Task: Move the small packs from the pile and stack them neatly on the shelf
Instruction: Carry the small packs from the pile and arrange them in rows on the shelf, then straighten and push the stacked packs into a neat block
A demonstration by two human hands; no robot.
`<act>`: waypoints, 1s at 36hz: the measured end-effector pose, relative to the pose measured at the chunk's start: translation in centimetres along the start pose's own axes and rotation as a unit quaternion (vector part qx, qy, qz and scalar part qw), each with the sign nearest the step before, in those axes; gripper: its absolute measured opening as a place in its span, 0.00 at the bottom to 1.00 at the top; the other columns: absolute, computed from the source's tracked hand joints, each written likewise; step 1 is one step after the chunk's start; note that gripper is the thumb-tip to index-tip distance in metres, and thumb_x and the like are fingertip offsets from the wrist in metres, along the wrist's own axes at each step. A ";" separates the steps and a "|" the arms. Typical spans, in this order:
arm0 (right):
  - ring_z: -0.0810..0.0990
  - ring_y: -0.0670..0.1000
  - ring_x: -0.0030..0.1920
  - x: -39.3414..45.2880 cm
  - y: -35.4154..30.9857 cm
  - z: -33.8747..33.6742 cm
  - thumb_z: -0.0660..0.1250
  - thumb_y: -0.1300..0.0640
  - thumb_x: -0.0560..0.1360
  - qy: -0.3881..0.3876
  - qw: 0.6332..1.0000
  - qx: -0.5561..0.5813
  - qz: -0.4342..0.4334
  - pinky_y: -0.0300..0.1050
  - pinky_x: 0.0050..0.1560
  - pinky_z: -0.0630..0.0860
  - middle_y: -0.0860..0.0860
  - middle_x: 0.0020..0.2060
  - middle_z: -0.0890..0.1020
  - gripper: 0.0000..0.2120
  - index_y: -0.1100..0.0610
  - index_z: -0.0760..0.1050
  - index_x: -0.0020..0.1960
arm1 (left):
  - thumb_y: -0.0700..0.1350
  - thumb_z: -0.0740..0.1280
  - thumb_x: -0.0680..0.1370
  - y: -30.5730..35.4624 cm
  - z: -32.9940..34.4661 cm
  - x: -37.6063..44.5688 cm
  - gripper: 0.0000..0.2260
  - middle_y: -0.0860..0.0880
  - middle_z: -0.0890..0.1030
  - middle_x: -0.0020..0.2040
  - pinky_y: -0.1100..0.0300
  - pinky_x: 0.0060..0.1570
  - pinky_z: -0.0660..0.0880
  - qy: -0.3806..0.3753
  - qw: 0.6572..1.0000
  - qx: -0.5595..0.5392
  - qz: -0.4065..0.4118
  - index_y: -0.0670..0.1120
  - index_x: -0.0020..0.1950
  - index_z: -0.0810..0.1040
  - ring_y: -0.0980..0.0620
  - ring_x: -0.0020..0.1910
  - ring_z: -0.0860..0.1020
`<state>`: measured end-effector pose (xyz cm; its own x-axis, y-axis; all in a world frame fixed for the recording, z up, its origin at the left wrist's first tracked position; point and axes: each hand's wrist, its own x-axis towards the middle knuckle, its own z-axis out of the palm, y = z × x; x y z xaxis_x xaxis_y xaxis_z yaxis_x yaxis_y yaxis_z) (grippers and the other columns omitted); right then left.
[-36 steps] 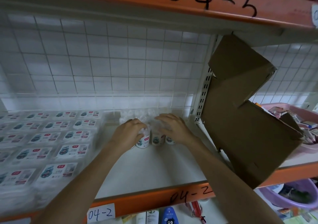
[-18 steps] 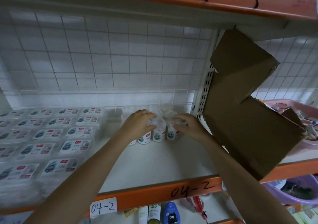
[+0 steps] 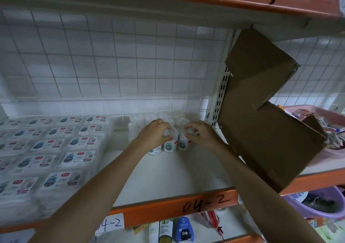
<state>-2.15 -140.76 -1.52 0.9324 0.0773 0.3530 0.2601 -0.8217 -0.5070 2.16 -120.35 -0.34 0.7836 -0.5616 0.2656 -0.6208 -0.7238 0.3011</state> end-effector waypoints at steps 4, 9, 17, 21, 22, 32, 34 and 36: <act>0.72 0.52 0.59 0.2 0.0 -0.2 0.71 0.54 0.71 0.001 1.000 -0.022 -0.009 0.45 0.61 0.69 0.53 0.57 0.72 0.16 0.52 0.77 0.59 | 0.55 0.67 0.74 -0.3 -1.2 -0.1 0.20 0.46 0.73 0.61 0.55 0.61 0.67 0.007 0.999 -0.045 0.011 0.48 0.63 0.75 0.48 0.61 0.70; 0.71 0.55 0.61 0.8 -2.0 0.9 0.73 0.58 0.70 0.027 0.997 -0.018 -0.077 0.46 0.64 0.67 0.56 0.59 0.74 0.17 0.57 0.78 0.59 | 0.50 0.65 0.77 -2.0 -4.6 -1.0 0.14 0.46 0.75 0.57 0.59 0.54 0.66 0.028 0.998 -0.049 0.001 0.48 0.61 0.77 0.48 0.57 0.73; 0.77 0.57 0.55 2.6 -6.5 4.8 0.69 0.54 0.71 -0.032 0.983 -0.108 -0.146 0.49 0.58 0.72 0.54 0.55 0.80 0.15 0.56 0.79 0.57 | 0.45 0.70 0.74 -5.0 -7.1 -3.7 0.15 0.48 0.77 0.54 0.61 0.51 0.69 -0.063 0.997 0.002 -0.049 0.47 0.60 0.77 0.53 0.51 0.74; 0.76 0.58 0.54 2.8 -7.0 5.6 0.69 0.53 0.71 -0.033 0.983 -0.130 -0.123 0.50 0.55 0.72 0.55 0.53 0.80 0.14 0.56 0.77 0.56 | 0.43 0.69 0.74 -5.3 -5.7 -4.2 0.15 0.46 0.76 0.54 0.61 0.51 0.68 -0.065 0.997 0.016 -0.042 0.46 0.60 0.77 0.49 0.54 0.74; 0.76 0.58 0.53 2.8 -6.9 5.7 0.69 0.54 0.72 -0.028 0.984 -0.130 -0.120 0.50 0.55 0.73 0.55 0.53 0.80 0.14 0.57 0.77 0.55 | 0.43 0.68 0.74 -5.2 -5.6 -4.3 0.15 0.46 0.75 0.54 0.62 0.50 0.67 -0.055 0.997 0.017 -0.042 0.46 0.60 0.77 0.49 0.54 0.73; 0.70 0.58 0.61 1.5 -8.6 5.5 0.71 0.55 0.71 0.035 0.992 -0.046 -0.111 0.47 0.61 0.65 0.56 0.58 0.76 0.17 0.58 0.76 0.58 | 0.49 0.66 0.76 -3.9 -6.1 -6.3 0.21 0.44 0.71 0.64 0.53 0.62 0.66 0.043 0.998 0.033 -0.043 0.46 0.67 0.69 0.46 0.64 0.67; 0.72 0.57 0.58 0.4 -9.4 5.4 0.68 0.52 0.72 0.064 0.989 -0.021 -0.128 0.50 0.59 0.69 0.55 0.55 0.77 0.16 0.58 0.76 0.56 | 0.49 0.66 0.75 -3.5 -6.0 -7.3 0.20 0.45 0.72 0.62 0.52 0.60 0.67 0.080 0.996 0.011 -0.028 0.46 0.66 0.70 0.46 0.63 0.69; 0.74 0.54 0.55 -0.6 -10.3 5.6 0.62 0.47 0.72 0.074 0.987 0.000 -0.140 0.48 0.57 0.69 0.52 0.53 0.78 0.18 0.57 0.76 0.55 | 0.49 0.66 0.75 -3.3 -5.5 -8.4 0.19 0.46 0.74 0.60 0.52 0.59 0.69 0.122 0.992 -0.014 -0.007 0.46 0.65 0.72 0.46 0.61 0.71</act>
<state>-3.97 -129.23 -0.90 0.7772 0.2187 0.5900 0.5030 -0.7793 -0.3738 -2.46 -111.06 1.52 0.7651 -0.4358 0.4740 -0.6134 -0.7173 0.3305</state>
